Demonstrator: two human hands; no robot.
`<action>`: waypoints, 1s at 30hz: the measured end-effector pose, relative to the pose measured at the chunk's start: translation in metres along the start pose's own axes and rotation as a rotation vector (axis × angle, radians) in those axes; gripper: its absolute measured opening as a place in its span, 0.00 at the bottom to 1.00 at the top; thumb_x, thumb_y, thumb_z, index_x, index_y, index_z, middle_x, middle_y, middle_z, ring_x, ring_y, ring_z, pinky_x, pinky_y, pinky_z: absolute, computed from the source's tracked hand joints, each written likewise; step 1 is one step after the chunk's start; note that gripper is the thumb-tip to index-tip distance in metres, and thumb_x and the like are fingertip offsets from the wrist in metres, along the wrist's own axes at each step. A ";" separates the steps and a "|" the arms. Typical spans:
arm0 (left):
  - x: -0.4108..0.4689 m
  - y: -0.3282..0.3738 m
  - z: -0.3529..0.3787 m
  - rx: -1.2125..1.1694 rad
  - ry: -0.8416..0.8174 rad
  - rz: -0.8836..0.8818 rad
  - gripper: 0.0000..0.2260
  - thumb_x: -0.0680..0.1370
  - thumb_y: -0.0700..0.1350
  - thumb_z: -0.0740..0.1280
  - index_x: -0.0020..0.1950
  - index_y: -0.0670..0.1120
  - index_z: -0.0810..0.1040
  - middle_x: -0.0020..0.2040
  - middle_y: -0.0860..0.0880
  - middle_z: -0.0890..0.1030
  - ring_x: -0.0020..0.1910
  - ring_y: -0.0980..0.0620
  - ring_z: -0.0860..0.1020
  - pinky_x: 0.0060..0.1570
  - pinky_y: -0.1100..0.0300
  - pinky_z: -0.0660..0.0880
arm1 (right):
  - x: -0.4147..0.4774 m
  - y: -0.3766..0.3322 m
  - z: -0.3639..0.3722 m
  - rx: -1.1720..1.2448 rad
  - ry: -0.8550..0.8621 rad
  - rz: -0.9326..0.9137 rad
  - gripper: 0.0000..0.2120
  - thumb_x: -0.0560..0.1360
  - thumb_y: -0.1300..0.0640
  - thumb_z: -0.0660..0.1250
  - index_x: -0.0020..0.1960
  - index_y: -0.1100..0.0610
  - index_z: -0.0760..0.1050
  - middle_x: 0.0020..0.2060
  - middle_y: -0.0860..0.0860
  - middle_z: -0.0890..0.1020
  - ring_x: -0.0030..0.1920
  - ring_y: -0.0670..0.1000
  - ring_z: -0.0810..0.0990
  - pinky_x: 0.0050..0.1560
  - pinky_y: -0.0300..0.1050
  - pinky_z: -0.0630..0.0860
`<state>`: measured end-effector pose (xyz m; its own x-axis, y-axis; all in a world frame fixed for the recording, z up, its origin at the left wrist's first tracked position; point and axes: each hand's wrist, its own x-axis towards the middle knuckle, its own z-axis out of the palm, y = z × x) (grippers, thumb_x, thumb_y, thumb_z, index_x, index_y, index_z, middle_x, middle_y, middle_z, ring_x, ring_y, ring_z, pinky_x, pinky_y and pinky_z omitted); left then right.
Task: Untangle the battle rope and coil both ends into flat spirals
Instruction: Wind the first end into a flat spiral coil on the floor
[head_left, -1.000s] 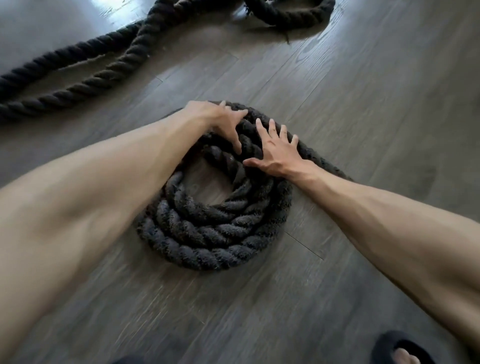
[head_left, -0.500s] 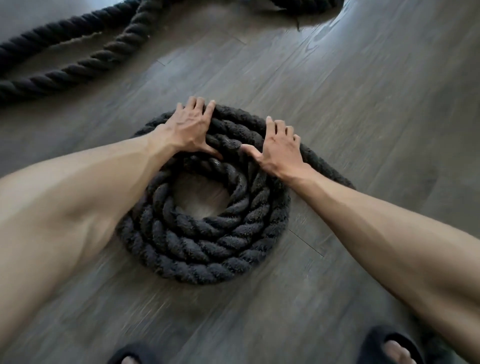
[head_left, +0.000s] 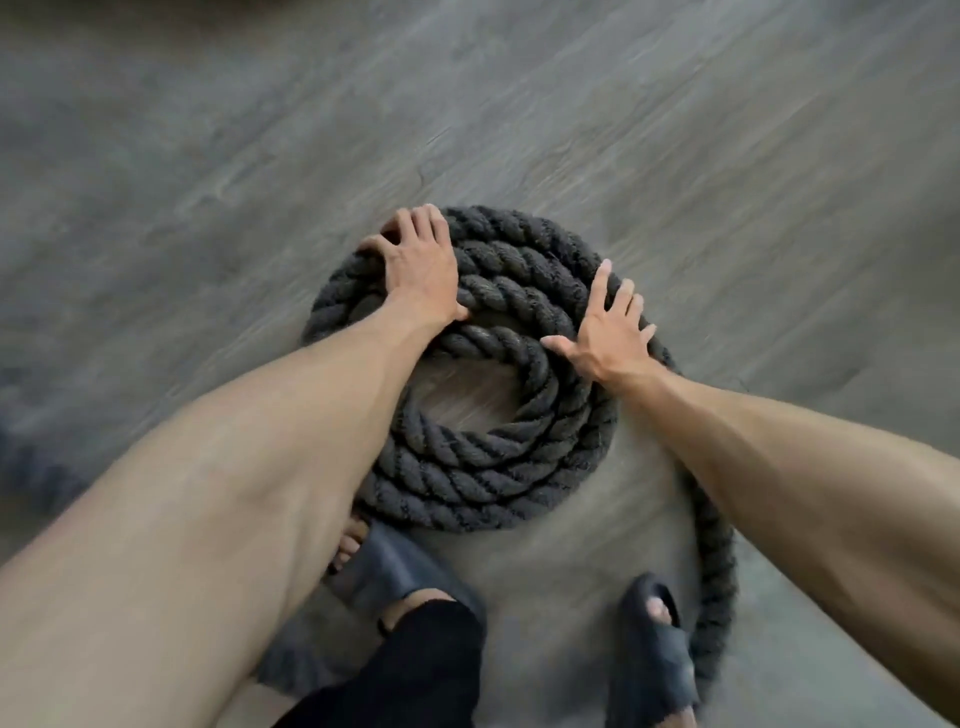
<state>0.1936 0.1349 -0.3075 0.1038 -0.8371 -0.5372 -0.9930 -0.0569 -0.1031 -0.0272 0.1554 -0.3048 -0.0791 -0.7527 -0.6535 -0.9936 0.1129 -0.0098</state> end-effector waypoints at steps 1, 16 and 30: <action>-0.004 -0.004 0.002 -0.035 -0.018 -0.008 0.61 0.62 0.68 0.75 0.77 0.35 0.48 0.71 0.36 0.61 0.69 0.36 0.61 0.59 0.31 0.68 | -0.002 -0.004 -0.002 -0.009 -0.017 0.012 0.59 0.72 0.34 0.71 0.81 0.54 0.31 0.79 0.66 0.47 0.79 0.67 0.48 0.73 0.74 0.55; -0.014 0.002 0.009 -0.326 -0.207 -0.332 0.64 0.59 0.64 0.79 0.80 0.43 0.43 0.78 0.42 0.53 0.75 0.34 0.54 0.68 0.27 0.55 | -0.004 0.013 -0.007 -0.113 -0.016 0.000 0.59 0.70 0.24 0.62 0.82 0.59 0.38 0.68 0.67 0.64 0.67 0.65 0.66 0.59 0.69 0.73; -0.134 0.098 0.077 -0.670 -0.214 -1.152 0.62 0.63 0.78 0.64 0.80 0.43 0.39 0.73 0.36 0.61 0.62 0.33 0.70 0.60 0.42 0.69 | 0.090 -0.025 -0.049 -0.486 -0.066 -1.014 0.50 0.74 0.35 0.68 0.82 0.49 0.41 0.79 0.64 0.51 0.77 0.68 0.52 0.71 0.74 0.55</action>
<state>0.0867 0.2835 -0.3095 0.8355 -0.0368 -0.5483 -0.1659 -0.9681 -0.1879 -0.0130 0.0535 -0.3263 0.7728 -0.3157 -0.5506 -0.5238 -0.8071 -0.2724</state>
